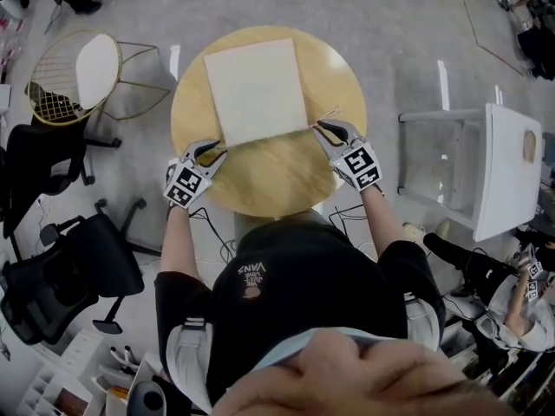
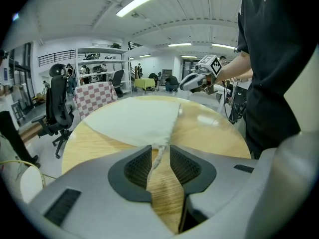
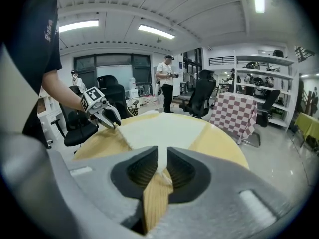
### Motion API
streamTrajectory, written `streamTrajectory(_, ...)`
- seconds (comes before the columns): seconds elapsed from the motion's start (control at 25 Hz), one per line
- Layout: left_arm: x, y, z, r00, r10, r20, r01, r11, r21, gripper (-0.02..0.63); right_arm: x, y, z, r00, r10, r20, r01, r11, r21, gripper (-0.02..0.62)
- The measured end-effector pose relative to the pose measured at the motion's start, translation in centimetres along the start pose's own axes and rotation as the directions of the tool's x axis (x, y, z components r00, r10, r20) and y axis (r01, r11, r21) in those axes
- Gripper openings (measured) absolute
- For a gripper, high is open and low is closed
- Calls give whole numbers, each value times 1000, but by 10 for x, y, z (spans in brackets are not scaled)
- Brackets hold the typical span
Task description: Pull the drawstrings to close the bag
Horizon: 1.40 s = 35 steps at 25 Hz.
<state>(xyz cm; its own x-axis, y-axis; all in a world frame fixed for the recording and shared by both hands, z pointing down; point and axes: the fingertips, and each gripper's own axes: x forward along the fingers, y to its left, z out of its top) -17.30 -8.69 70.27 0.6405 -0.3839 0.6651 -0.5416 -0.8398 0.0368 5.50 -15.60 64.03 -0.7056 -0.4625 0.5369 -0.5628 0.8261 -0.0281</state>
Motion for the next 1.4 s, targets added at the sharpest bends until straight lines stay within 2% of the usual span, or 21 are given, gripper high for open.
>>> streamTrajectory(0.28, 5, 1, -6, 999, -22, -48, 23, 1000, 20, 123, 21, 2, -26, 986, 94, -137, -115, 981, -157, 97)
streamTrajectory(0.44, 9, -2, -6, 997, -38, -72, 41, 999, 30, 123, 26, -1, -42, 962, 141, -235, -204, 942, -268, 97)
streamTrajectory(0.64, 12, -1, -10, 995, -51, -87, 53, 998, 22, 123, 32, -3, -62, 930, 165, -330, -279, 900, -334, 97)
streamTrajectory(0.96, 15, 0, -12, 992, -60, -108, 61, 998, 11, 123, 39, 2, -72, 909, 179, -377, -330, 860, -389, 95)
streamTrajectory(1.24, 18, -3, -11, 991, -66, -119, 68, 998, 12, 118, 42, 4, -76, 905, 179, -385, -346, 836, -426, 79)
streamTrajectory(1.28, 17, -3, -12, 991, -66, -120, 68, 998, 10, 117, 42, 4, -76, 906, 175, -385, -344, 836, -428, 36)
streamTrajectory(1.4, 16, -3, -15, 990, -67, -121, 68, 998, -1, 112, 42, 5, -76, 908, 169, -383, -335, 842, -423, 23)
